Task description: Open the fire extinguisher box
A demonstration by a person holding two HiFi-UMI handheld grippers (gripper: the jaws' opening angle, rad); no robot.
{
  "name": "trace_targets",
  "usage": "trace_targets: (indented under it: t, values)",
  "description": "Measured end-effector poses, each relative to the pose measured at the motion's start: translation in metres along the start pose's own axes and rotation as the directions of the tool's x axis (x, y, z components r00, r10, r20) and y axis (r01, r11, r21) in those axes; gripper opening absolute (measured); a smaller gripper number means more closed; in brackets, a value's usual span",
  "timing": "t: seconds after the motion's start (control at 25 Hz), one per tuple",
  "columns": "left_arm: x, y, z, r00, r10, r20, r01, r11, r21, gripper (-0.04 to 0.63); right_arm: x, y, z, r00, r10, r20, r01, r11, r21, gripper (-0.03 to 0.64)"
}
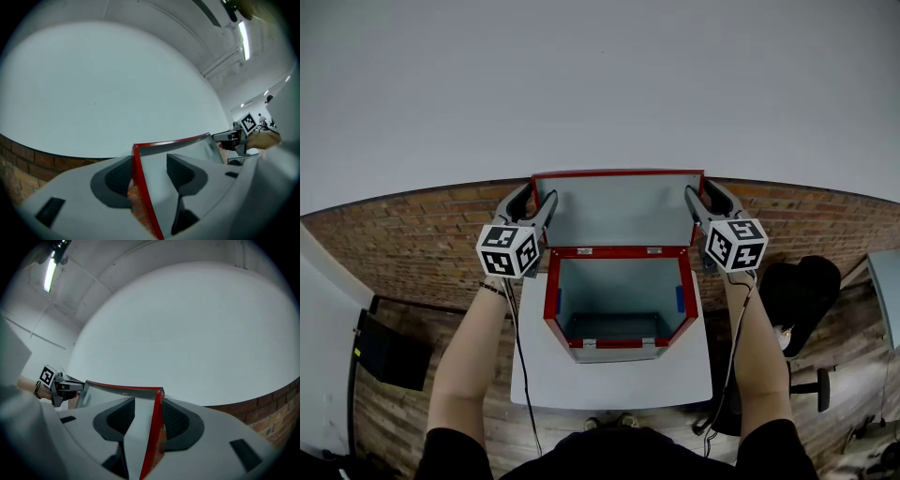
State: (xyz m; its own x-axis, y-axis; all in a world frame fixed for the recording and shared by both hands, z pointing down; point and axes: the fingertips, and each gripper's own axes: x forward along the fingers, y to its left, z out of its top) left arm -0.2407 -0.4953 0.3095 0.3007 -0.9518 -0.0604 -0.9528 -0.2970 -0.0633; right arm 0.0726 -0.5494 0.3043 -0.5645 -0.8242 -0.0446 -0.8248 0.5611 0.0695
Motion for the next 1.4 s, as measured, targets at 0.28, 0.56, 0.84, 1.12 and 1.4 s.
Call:
trace_targets:
  t: [0.28, 0.56, 0.84, 1.12, 1.4]
  values:
    - [-0.039, 0.005, 0.020, 0.996, 0.050, 0.067, -0.050, 0.999, 0.006, 0.253, -0.047, 0.005, 0.022, 0.998, -0.052, 0.030, 0.054, 0.997, -0.050, 0.190]
    - [-0.097, -0.038, 0.064, 0.982, 0.012, 0.189, -0.020, 0.999, 0.041, 0.062, -0.103, 0.053, 0.066, 0.992, -0.026, 0.124, 0.036, 0.996, -0.076, 0.039]
    - [-0.154, -0.093, 0.078, 0.969, -0.068, 0.237, 0.048, 0.995, 0.089, 0.049, -0.150, 0.120, 0.072, 0.986, 0.069, 0.155, -0.057, 0.995, -0.081, 0.020]
    - [-0.198, -0.142, 0.047, 0.974, -0.133, 0.182, 0.121, 0.990, 0.072, 0.048, -0.178, 0.169, 0.038, 0.986, 0.148, 0.079, -0.145, 0.988, -0.045, 0.020]
    - [-0.226, -0.168, -0.008, 0.982, -0.163, 0.095, 0.166, 0.986, -0.022, 0.048, -0.202, 0.207, -0.015, 0.977, 0.212, -0.011, -0.211, 0.977, 0.017, 0.020]
